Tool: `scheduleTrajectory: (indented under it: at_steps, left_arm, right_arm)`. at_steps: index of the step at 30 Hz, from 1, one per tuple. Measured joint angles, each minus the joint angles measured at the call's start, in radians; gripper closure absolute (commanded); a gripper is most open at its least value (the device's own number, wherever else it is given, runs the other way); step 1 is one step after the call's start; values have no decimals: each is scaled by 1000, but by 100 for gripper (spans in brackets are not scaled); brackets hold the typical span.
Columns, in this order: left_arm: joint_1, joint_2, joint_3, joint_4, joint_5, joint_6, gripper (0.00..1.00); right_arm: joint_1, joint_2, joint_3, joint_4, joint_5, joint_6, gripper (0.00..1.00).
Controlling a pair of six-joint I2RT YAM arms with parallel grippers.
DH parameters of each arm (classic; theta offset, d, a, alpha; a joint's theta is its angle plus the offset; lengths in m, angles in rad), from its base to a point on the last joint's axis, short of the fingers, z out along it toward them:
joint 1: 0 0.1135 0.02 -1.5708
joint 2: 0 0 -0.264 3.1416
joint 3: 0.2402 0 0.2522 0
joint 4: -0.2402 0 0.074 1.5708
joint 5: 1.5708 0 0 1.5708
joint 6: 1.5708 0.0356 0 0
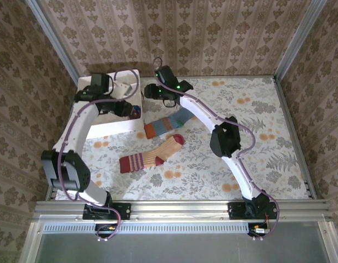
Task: Roll the socks
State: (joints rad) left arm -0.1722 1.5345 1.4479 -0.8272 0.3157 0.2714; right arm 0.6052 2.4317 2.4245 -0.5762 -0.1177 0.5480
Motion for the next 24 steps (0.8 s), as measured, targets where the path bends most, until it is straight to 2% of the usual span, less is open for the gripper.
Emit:
scheduleTrajectory:
  at_steps: [6,13,17,20,24]
  left_arm:
    - [-80,-142,-247,47,-31,-91,69]
    - [-154,-161,-464,129,-49,-264,76]
    - [-183,-151,-541,186,-52,-335,81]
    - [-227,-135,-579,235,-51,-365,81]
    - [-298,-88,-635,298,-50,-410,82]
  right_arm:
    - [6,-188,-211,2,3,2,47]
    - [21,-454,-756,61,77,29,47]
    - [47,-536,-999,77,116,60,54]
    - [100,-540,-1089,100,137,80,56]
    - [178,-523,-1110,130,148,90,59]
